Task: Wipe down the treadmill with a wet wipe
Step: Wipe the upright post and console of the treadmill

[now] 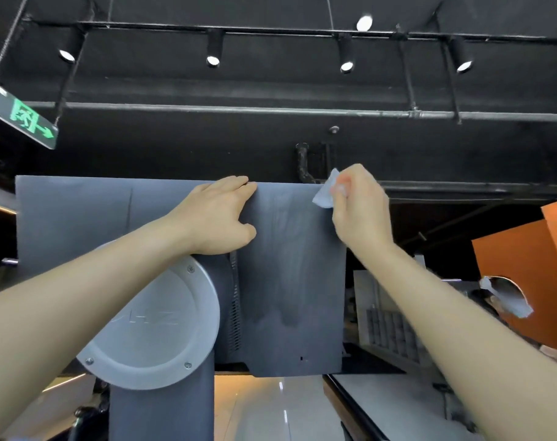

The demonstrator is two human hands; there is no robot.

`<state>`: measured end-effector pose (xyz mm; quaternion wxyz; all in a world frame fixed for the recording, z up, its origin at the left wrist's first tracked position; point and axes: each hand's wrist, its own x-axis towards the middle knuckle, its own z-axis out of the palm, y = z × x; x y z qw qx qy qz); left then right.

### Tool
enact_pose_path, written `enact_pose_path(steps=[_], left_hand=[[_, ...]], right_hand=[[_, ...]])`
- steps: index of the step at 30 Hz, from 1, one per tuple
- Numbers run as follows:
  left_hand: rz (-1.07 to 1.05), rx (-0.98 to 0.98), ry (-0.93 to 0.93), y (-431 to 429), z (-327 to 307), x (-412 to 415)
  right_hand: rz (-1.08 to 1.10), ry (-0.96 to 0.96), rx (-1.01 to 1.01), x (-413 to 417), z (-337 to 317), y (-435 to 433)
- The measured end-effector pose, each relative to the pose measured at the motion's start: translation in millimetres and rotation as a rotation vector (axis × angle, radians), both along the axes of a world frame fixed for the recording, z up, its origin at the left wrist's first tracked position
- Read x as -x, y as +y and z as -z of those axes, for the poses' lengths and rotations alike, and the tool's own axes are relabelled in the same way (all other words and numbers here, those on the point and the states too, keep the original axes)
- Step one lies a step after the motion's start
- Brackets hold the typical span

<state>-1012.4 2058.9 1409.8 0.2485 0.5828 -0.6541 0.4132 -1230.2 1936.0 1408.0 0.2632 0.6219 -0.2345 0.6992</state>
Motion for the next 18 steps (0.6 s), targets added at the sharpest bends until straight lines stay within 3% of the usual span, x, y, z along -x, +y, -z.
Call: enact_pose_path(steps=[3,10,13,18], left_hand=[[0.016,0.01,0.011,1,1,0],[-0.056,0.06,-0.1,-4,2,-3],[-0.195,0.214,-0.295,-7,6,-1],[-0.056,0.374,-0.41,-19,59,28]], right_hand=[[-0.013,-0.02,0.015,-4,14,-4],[0.153,0.385,-0.197,-4,203,-63],[0.176,0.452,-0.143,3,172,-56],[0.006,0.095,-0.009,4,63,-22]])
